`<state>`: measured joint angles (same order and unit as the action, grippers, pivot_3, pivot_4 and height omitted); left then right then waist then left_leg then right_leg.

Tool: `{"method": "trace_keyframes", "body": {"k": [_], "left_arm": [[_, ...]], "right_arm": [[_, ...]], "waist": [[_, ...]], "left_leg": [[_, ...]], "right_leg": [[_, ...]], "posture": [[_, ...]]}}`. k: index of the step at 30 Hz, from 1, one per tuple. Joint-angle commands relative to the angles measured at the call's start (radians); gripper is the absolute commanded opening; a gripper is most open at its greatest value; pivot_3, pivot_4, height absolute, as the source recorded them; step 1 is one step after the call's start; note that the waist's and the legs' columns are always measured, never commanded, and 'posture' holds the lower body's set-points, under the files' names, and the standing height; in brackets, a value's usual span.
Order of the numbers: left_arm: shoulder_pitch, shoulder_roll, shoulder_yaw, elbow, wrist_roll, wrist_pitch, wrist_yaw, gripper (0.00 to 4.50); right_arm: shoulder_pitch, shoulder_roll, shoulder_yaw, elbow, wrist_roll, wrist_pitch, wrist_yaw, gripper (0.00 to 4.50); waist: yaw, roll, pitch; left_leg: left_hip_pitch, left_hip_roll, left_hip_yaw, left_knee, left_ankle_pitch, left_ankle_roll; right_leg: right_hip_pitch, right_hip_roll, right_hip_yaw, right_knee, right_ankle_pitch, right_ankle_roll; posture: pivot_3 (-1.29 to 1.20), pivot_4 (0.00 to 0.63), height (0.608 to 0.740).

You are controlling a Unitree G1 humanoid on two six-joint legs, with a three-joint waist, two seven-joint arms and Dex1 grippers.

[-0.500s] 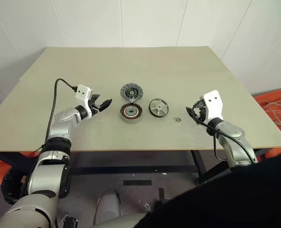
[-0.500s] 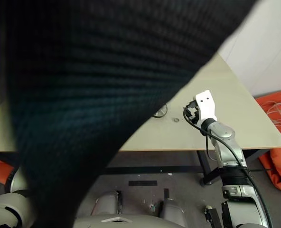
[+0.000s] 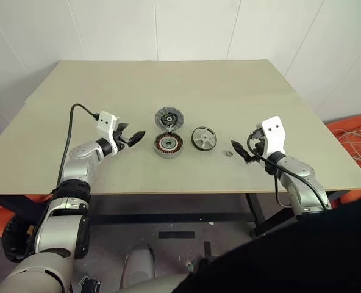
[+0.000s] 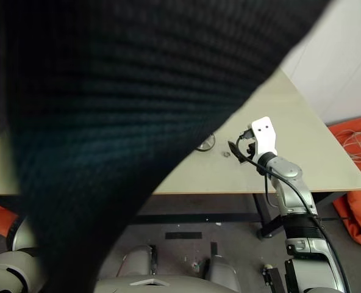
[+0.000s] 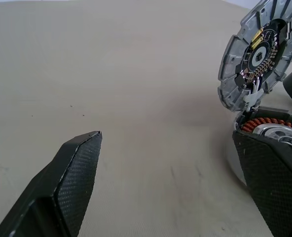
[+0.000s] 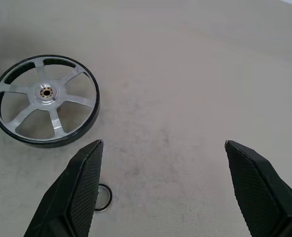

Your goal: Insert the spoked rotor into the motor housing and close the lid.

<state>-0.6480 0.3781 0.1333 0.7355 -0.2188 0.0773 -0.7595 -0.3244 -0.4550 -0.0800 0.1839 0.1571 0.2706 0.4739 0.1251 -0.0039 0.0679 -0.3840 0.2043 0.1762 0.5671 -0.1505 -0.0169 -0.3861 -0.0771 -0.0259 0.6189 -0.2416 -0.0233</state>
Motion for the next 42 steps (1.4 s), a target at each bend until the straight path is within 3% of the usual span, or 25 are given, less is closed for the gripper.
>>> {"method": "trace_keyframes", "body": {"k": [1, 24, 37, 40, 42], "left_arm": [[-0.005, -0.002, 0.008, -0.047, -0.011, -0.046, -0.006, 4.50], [0.020, -0.004, -0.005, -0.059, 0.016, -0.079, 0.011, 4.50], [0.014, 0.002, -0.010, -0.044, 0.026, -0.097, 0.015, 4.50], [0.009, 0.002, -0.010, -0.037, 0.028, -0.101, 0.015, 4.50], [0.004, 0.001, -0.010, -0.028, 0.031, -0.104, 0.019, 4.50]], "right_arm": [[-0.002, -0.003, 0.002, -0.008, -0.018, -0.016, -0.005, 4.45], [-0.023, 0.077, 0.089, 0.004, -0.039, 0.116, -0.007, 4.45], [0.035, 0.044, 0.063, 0.000, -0.042, 0.118, -0.011, 4.45], [0.042, 0.043, 0.060, -0.006, -0.040, 0.121, -0.012, 3.87], [0.050, 0.041, 0.058, -0.019, -0.032, 0.120, -0.001, 3.18]], "waist": [[0.000, 0.000, 0.000], [-0.001, 0.000, 0.000], [0.003, 0.000, 0.000], [0.003, 0.000, 0.000], [0.004, 0.000, 0.000]], "left_leg": [[0.000, 0.000, 0.000, 0.000, 0.000, 0.000], [0.000, 0.000, 0.000, 0.000, 0.000, 0.000], [0.001, 0.000, 0.000, 0.000, 0.000, 0.000], [0.001, 0.000, 0.000, 0.000, 0.000, 0.000], [0.001, 0.000, 0.000, 0.000, 0.000, 0.000]], "right_leg": [[0.000, 0.000, 0.000, 0.000, 0.000, 0.000], [0.000, 0.000, 0.000, 0.000, 0.000, 0.000], [0.001, 0.000, 0.000, 0.000, 0.000, 0.000], [0.001, 0.000, 0.000, 0.000, 0.000, 0.000], [0.001, 0.000, 0.000, 0.000, 0.000, 0.000]], "posture": [[0.00, 0.000, 0.740], [0.00, 0.000, 0.740], [0.00, 0.000, 0.740], [0.00, 0.000, 0.740], [0.00, 0.000, 0.740]]}}
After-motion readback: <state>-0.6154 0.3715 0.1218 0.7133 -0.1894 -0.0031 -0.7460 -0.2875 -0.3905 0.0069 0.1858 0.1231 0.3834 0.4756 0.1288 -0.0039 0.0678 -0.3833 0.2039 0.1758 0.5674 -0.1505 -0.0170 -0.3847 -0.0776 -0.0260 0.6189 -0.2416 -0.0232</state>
